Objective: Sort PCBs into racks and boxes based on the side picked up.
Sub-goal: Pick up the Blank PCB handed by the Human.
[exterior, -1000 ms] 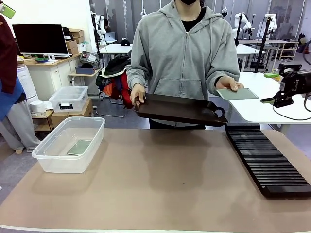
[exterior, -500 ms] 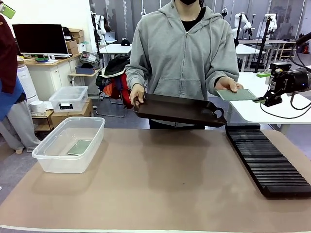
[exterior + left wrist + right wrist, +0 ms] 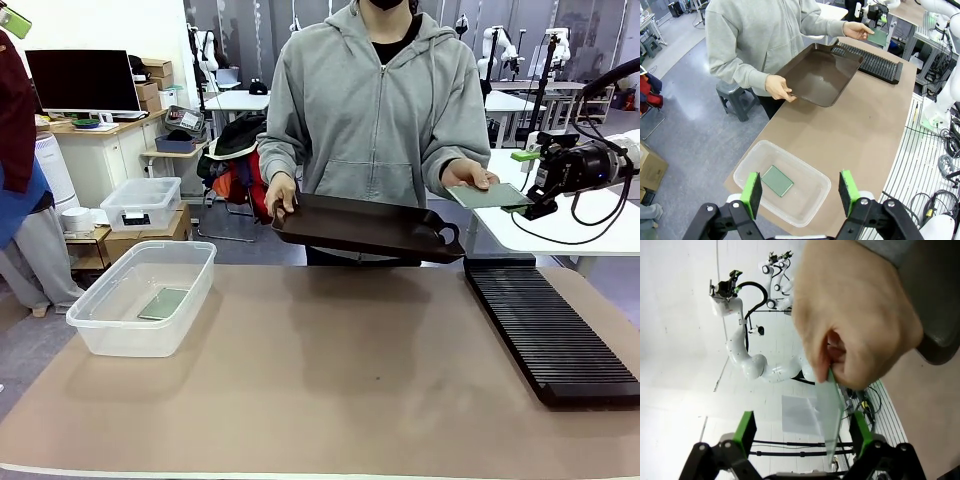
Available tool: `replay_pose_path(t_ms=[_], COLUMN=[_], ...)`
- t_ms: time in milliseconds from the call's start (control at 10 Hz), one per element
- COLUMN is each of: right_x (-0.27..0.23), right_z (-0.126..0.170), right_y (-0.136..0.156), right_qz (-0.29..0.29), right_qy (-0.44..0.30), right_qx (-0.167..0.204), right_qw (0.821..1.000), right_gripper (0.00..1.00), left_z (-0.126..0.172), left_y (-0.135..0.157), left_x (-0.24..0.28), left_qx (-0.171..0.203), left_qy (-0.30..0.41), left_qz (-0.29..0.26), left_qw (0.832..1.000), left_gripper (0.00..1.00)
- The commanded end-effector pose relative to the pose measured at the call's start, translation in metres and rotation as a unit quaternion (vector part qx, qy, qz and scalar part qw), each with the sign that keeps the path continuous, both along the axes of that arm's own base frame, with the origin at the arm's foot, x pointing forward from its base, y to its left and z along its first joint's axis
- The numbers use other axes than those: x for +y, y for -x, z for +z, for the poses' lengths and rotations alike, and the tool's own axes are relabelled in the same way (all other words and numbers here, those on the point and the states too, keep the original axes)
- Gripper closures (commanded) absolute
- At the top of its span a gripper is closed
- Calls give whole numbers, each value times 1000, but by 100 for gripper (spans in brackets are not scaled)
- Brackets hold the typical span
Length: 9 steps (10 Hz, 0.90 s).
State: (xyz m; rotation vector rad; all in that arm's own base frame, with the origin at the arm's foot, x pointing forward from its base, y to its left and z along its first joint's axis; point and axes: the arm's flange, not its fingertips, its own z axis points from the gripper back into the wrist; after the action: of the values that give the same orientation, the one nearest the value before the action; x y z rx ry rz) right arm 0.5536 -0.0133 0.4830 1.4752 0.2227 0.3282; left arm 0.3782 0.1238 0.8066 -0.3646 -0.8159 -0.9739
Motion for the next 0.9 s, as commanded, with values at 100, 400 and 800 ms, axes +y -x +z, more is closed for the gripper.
replay_pose_path(t_ms=[100, 400, 800], right_x=[3, 2, -3], right_z=[0, -2, -1], right_y=[-6, -8, -8], right_qz=[19, 22, 24], right_qy=[-10, -17, -20], right_qx=[-29, -40, -32], right_qw=[999, 999, 999], right_gripper=[0, 60, 100], left_z=[-1, -1, -1], left_y=[1, 1, 1], left_x=[-1, -1, -1], left_qx=[3, 3, 3], left_qy=[1, 1, 1], left_qz=[5, 5, 5], left_qw=[1000, 1000, 1000], left_gripper=[17, 17, 17])
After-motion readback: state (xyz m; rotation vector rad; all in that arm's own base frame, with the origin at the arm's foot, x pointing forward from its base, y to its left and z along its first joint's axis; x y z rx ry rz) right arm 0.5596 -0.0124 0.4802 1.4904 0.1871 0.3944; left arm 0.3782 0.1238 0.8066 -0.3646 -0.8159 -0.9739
